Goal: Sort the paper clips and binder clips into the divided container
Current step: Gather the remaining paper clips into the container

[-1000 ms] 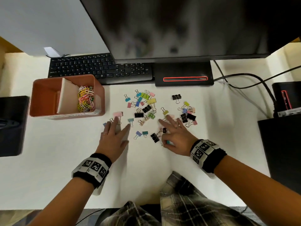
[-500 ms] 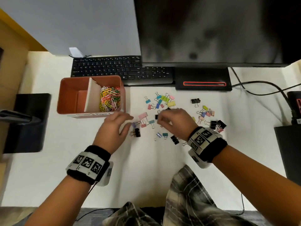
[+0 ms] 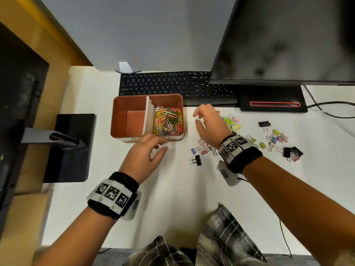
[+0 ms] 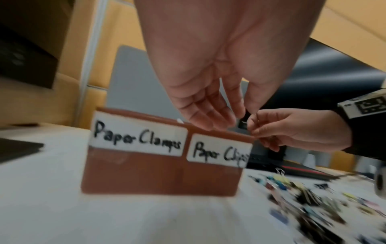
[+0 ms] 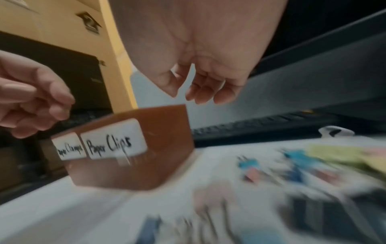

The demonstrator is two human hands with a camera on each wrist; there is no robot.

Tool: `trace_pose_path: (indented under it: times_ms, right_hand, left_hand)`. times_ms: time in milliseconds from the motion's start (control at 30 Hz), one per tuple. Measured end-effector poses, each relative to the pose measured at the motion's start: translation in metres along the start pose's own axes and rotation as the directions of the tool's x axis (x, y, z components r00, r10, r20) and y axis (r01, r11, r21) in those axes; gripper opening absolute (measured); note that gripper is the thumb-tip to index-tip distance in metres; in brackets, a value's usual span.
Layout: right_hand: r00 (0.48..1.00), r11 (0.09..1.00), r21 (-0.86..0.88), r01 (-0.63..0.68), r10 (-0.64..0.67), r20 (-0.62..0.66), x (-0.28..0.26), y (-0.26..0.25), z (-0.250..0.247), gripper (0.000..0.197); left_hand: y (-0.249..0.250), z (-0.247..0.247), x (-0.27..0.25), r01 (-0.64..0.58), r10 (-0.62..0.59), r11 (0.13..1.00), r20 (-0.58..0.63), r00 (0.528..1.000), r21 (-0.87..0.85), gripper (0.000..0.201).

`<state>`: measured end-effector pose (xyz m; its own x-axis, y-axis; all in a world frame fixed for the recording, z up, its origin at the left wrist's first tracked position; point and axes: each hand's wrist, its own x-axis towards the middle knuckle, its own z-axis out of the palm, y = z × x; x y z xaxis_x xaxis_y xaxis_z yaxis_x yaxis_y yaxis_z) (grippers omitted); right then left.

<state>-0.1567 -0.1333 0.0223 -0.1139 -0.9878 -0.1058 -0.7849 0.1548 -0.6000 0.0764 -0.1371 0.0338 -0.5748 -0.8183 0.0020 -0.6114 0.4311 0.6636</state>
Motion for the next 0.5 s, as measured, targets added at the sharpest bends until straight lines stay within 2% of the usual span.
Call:
trace_pose_path:
  times_ms: [67, 133, 200, 267, 333, 400, 500]
  right_hand:
    - [0.986, 0.994, -0.097, -0.052, 0.066, 0.154, -0.017, 0.024, 0.003, 0.027]
    - [0.924, 0.972, -0.233, 0.031, 0.061, 0.377, -0.029, 0.039, 0.010, 0.043]
    - [0.863, 0.947, -0.305, 0.101, 0.069, 0.500, -0.037, 0.045, 0.020, 0.054]
    - [0.879, 0.962, -0.264, 0.064, 0.071, 0.472, -0.046, 0.050, 0.028, 0.052]
    - [0.940, 0.983, -0.178, 0.035, 0.028, 0.339, -0.056, 0.053, 0.034, 0.037]
    - [0.979, 0.991, -0.128, 0.037, -0.010, 0.206, -0.062, 0.059, 0.039, 0.021]
    - [0.986, 0.992, -0.119, 0.047, -0.026, 0.166, -0.062, 0.059, 0.041, 0.013]
  left_hand:
    - [0.000, 0.021, -0.001, -0.023, 0.025, 0.999, 0.088, 0.996, -0.025, 0.019]
    - [0.002, 0.042, 0.001, -0.039, 0.046, 0.998, 0.186, 0.981, -0.043, 0.025]
    - [0.004, 0.063, 0.005, -0.035, 0.039, 0.999, 0.289, 0.957, -0.020, 0.033]
    - [0.008, 0.082, 0.011, -0.042, 0.029, 0.999, 0.338, 0.941, 0.031, 0.040]
    - [0.011, 0.095, 0.019, -0.053, 0.026, 0.996, 0.353, 0.935, 0.069, 0.043]
    - [0.009, 0.104, 0.028, -0.084, 0.031, 0.989, 0.380, 0.924, 0.125, 0.045]
    - [0.004, 0.110, 0.035, -0.144, 0.071, 0.977, 0.401, 0.914, 0.155, 0.042]
